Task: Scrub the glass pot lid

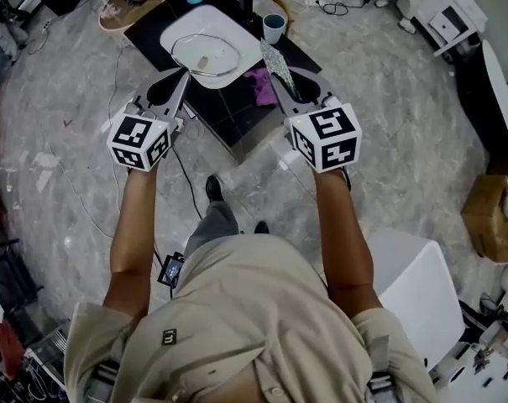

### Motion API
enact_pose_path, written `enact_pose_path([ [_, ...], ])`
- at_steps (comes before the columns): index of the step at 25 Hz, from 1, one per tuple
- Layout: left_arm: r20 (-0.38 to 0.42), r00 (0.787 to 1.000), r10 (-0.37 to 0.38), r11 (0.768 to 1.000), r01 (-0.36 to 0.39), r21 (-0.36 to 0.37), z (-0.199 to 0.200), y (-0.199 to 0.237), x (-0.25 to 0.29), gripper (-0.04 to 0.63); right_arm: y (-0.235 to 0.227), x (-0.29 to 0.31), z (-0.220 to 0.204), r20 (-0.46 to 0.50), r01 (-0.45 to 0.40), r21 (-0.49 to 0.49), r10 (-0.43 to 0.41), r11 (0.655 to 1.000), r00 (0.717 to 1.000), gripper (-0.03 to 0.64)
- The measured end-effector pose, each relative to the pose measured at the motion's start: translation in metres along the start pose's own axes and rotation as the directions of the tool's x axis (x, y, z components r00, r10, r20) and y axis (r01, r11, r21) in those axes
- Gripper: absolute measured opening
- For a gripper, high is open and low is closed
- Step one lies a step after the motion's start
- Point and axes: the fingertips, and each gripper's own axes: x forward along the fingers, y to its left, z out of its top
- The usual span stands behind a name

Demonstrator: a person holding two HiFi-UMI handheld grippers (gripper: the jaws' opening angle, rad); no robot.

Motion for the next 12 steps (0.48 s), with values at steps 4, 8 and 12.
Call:
enact_pose_path([
  [4, 0.017, 0.997, -0.073, 0.997, 0.073, -0.024, 0.001, 0.027, 0.033, 0.015, -0.014, 0.023, 0.01, -0.024, 0.066, 0.005, -0.066, 0.998, 0.998, 0.077],
  [8, 0.008, 0.992, -0.124, 0.992, 0.125, -0.034, -0.007, 0.062, 0.055, 0.015, -0.018, 0.057, 0.018, -0.046, 0.106, 0.014, -0.105, 0.994, 0.993, 0.077],
  [12, -0.001, 0.987, -0.161, 0.986, 0.161, -0.05, -0.022, 0.097, 0.074, 0.015, -0.02, 0.09, 0.019, -0.069, 0.142, 0.021, -0.14, 0.99, 0.988, 0.077],
])
